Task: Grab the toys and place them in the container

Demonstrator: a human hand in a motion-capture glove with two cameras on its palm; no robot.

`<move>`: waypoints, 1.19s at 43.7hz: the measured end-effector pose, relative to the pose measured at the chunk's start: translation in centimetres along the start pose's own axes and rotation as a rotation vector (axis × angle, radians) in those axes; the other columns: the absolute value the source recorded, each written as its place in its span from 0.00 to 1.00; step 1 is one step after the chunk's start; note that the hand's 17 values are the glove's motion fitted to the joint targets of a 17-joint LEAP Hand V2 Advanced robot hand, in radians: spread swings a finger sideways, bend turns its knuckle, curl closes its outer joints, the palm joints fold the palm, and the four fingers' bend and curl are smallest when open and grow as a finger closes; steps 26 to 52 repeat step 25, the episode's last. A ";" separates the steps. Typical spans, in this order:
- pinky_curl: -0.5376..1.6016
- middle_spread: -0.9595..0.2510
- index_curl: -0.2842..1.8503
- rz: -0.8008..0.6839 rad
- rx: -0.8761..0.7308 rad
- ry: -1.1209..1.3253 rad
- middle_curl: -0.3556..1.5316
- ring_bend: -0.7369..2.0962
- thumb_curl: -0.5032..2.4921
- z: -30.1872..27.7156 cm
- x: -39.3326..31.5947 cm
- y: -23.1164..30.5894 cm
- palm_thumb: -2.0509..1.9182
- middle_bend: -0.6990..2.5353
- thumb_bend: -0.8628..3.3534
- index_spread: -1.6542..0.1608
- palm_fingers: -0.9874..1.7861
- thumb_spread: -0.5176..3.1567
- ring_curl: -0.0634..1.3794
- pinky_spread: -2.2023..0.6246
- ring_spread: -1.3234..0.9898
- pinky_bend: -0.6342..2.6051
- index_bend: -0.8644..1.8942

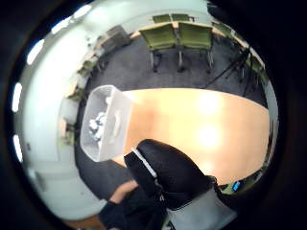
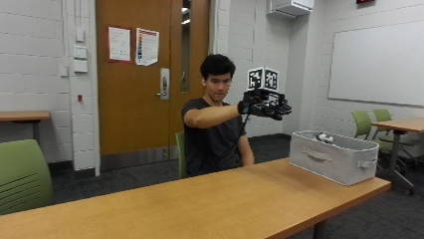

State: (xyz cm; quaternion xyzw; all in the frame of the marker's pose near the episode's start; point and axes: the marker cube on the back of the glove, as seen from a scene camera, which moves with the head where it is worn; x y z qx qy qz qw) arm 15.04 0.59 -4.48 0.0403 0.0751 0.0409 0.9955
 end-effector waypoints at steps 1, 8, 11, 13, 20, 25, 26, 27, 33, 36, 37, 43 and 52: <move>0.40 0.71 0.24 -0.019 0.003 0.004 0.47 0.45 0.26 0.5 1.1 0.1 0.49 0.29 0.18 0.77 0.33 0.42 0.24 0.73 0.46 0.50 0.38; 0.39 0.71 0.26 0.003 -0.011 -0.023 0.46 0.43 0.25 2.5 4.9 1.1 0.49 0.28 0.19 0.78 0.34 0.42 0.23 0.73 0.45 0.47 0.38; 0.39 0.71 0.26 0.009 -0.015 -0.039 0.46 0.42 0.25 3.3 5.6 1.5 0.49 0.28 0.18 0.78 0.34 0.42 0.23 0.72 0.44 0.47 0.38; 0.39 0.71 0.26 0.013 -0.015 -0.050 0.45 0.42 0.25 3.8 6.0 1.7 0.49 0.27 0.18 0.79 0.34 0.42 0.23 0.72 0.44 0.46 0.38; 0.39 0.71 0.27 0.014 -0.017 -0.072 0.45 0.41 0.24 5.4 6.4 2.1 0.49 0.27 0.19 0.79 0.34 0.42 0.23 0.72 0.44 0.46 0.37; 0.39 0.71 0.27 0.011 -0.024 -0.077 0.44 0.41 0.24 6.0 6.4 2.2 0.49 0.27 0.18 0.79 0.35 0.42 0.23 0.72 0.43 0.45 0.37; 0.39 0.71 0.27 0.011 -0.024 -0.077 0.44 0.41 0.24 6.0 6.4 2.2 0.49 0.27 0.18 0.79 0.35 0.42 0.23 0.72 0.43 0.45 0.37; 0.39 0.71 0.27 0.011 -0.024 -0.077 0.44 0.41 0.24 6.0 6.4 2.2 0.49 0.27 0.18 0.79 0.35 0.42 0.23 0.72 0.43 0.45 0.37; 0.39 0.71 0.27 0.011 -0.024 -0.077 0.44 0.41 0.24 6.0 6.4 2.2 0.49 0.27 0.18 0.79 0.35 0.42 0.23 0.72 0.43 0.45 0.37; 0.39 0.71 0.27 0.011 -0.024 -0.077 0.44 0.41 0.24 6.0 6.4 2.2 0.49 0.27 0.18 0.79 0.35 0.42 0.23 0.72 0.43 0.45 0.37; 0.39 0.71 0.27 0.011 -0.024 -0.077 0.44 0.41 0.24 6.0 6.4 2.2 0.49 0.27 0.18 0.79 0.35 0.42 0.23 0.72 0.43 0.45 0.37; 0.39 0.71 0.27 0.011 -0.024 -0.077 0.44 0.41 0.24 6.0 6.4 2.2 0.49 0.27 0.18 0.79 0.35 0.42 0.23 0.72 0.43 0.45 0.37; 0.39 0.71 0.27 0.011 -0.024 -0.077 0.44 0.41 0.24 6.0 6.4 2.2 0.49 0.27 0.18 0.79 0.35 0.42 0.23 0.72 0.43 0.45 0.37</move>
